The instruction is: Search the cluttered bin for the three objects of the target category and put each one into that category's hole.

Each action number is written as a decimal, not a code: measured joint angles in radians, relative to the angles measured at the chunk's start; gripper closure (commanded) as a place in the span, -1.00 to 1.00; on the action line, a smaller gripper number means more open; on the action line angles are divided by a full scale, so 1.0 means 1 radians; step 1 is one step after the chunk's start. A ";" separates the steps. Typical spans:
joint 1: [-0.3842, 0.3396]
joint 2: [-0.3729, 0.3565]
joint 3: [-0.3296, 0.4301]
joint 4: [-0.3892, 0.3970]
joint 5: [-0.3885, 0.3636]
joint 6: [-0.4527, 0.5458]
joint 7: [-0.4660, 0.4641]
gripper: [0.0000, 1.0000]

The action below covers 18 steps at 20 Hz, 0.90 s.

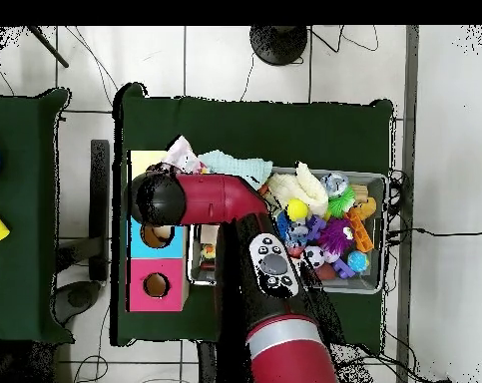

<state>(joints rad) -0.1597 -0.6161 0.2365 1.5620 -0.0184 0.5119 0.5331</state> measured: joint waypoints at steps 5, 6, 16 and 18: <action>0.018 0.018 -0.018 -0.017 -0.001 -0.037 0.000 1.00; 0.020 0.022 -0.017 -0.020 -0.001 -0.046 0.000 1.00; 0.023 0.050 -0.017 -0.041 0.001 -0.069 0.000 1.00; 0.025 0.055 -0.018 -0.046 0.001 -0.073 0.000 1.00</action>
<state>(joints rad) -0.1347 -0.5610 0.2190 1.5159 -0.0171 0.4388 0.5331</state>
